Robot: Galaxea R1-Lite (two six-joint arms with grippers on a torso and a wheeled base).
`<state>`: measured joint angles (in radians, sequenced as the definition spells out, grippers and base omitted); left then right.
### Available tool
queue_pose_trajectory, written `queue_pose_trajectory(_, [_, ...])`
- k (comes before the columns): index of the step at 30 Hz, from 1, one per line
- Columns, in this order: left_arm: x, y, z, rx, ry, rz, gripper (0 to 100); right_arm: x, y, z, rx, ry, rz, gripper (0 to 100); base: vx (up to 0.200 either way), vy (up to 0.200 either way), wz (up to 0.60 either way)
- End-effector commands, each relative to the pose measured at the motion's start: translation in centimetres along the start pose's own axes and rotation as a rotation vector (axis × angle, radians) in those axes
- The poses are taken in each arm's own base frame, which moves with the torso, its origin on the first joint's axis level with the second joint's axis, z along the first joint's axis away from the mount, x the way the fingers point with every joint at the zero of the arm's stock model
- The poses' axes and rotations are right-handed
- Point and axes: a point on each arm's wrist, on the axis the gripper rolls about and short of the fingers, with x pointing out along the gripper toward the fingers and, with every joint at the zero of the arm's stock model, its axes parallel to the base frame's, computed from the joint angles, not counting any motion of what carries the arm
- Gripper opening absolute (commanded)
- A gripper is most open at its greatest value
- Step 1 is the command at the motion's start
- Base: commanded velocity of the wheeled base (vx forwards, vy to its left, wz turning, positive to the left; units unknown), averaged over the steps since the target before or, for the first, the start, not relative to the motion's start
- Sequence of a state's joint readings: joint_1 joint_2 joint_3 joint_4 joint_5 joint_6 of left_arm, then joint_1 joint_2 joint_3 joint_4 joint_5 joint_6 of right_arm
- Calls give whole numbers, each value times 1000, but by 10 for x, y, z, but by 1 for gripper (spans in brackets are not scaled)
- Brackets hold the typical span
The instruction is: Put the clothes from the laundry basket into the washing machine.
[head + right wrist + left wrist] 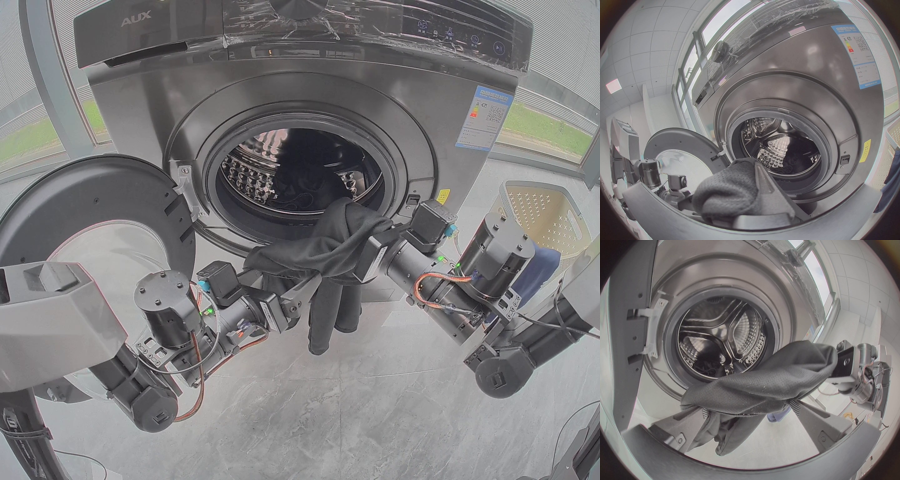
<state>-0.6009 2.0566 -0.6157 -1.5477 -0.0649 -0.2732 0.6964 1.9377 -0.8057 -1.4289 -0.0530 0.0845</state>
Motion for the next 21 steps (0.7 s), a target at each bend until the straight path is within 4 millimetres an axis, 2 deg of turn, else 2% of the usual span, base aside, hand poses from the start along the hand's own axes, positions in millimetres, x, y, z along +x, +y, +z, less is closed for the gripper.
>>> queue_pose_trajectory(1, [3,7,-14,-2,40,19,100,1,0,4,1,-13,-1,0,0,0,0])
queue_pose_trajectory(11, [2,15,-32,-1,98,45,100,4,-3,8,-1,-27,-20,0,0,0,0])
queue_pose_trajectory(15, [5,20,-45,-2,132,54,100,6,-2,10,0,-34,-17,0,0,0,0])
queue_pose_trajectory(21, [8,35,-59,-2,166,79,100,6,-2,12,-1,-42,-18,0,0,0,0])
